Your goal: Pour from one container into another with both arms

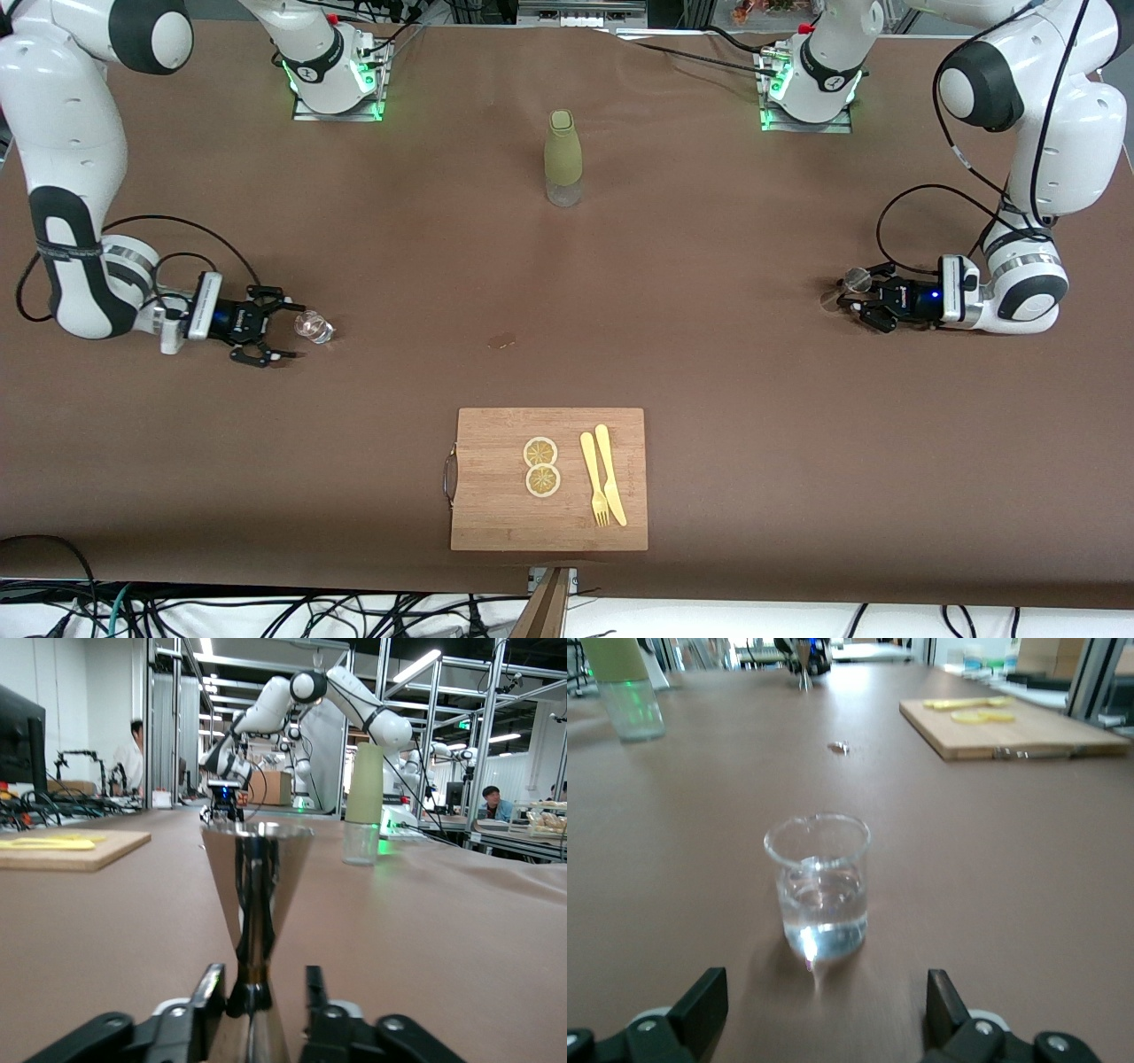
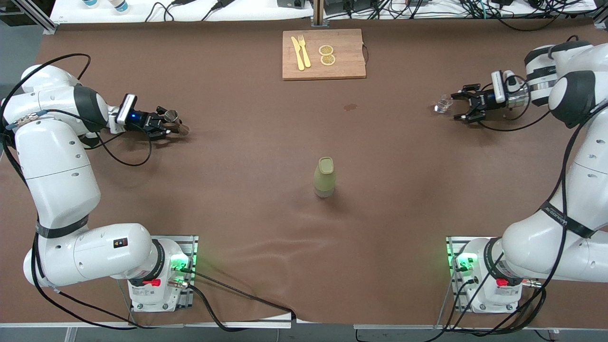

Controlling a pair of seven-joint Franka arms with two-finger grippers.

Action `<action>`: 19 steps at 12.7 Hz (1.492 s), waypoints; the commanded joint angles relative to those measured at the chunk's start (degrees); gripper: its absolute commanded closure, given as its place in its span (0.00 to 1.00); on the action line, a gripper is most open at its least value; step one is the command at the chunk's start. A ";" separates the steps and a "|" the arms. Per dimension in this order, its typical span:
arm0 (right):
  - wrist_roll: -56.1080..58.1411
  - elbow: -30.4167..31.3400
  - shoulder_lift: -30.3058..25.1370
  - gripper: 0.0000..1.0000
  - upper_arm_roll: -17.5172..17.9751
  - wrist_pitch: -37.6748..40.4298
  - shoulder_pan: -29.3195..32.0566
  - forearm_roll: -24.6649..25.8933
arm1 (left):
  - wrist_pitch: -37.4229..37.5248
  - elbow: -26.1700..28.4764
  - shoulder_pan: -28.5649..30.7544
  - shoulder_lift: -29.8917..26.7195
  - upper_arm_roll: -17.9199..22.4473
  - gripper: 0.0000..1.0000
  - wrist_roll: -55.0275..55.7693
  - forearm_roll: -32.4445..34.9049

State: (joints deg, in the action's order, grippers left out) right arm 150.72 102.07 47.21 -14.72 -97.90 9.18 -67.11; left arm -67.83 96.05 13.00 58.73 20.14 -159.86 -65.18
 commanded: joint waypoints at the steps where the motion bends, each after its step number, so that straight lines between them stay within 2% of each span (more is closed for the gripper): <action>1: -8.13 3.31 -7.90 0.01 0.31 -3.77 1.10 7.05 | 0.60 -5.06 -0.08 0.86 2.79 0.00 -4.80 6.53; 4: -19.37 5.16 -14.50 0.01 0.31 -6.94 1.10 15.66 | 0.59 -10.43 -0.08 -1.59 3.85 0.00 12.06 12.34; 6: -29.12 5.24 -17.93 0.01 0.39 -7.30 1.01 21.20 | 0.59 -11.15 -0.52 -6.06 3.76 0.00 29.08 15.33; 8: -39.57 5.24 -22.23 0.01 0.57 -7.30 1.01 27.44 | 0.51 -12.45 -2.27 -9.94 3.41 0.00 48.40 15.96; 10: -50.47 5.25 -26.27 0.01 0.83 -7.13 1.01 33.15 | 0.42 -16.05 -4.20 -13.02 2.80 0.00 67.58 16.05; 13: -66.73 5.24 -32.16 0.01 2.14 -6.86 0.31 42.47 | -1.59 -17.91 -6.40 -16.71 0.96 0.00 87.56 16.40; 14: -72.79 5.24 -34.36 0.01 2.59 -6.60 -0.30 45.37 | -4.47 -17.91 -7.19 -18.46 -0.36 0.00 92.75 18.40; 16: -84.92 5.16 -38.49 0.01 2.94 -5.03 -2.75 51.78 | -9.84 -17.91 -7.64 -22.33 -6.49 0.00 106.96 24.28; 19: -103.47 5.07 -43.33 0.01 2.94 -4.06 -6.18 59.87 | -15.31 -19.22 -9.13 -29.62 -15.46 0.00 126.59 39.63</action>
State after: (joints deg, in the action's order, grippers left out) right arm 56.02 105.13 8.03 -11.83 -102.30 4.80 -11.90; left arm -81.32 77.01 4.71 34.30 8.43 -42.52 -33.78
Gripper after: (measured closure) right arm 0.009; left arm 0.000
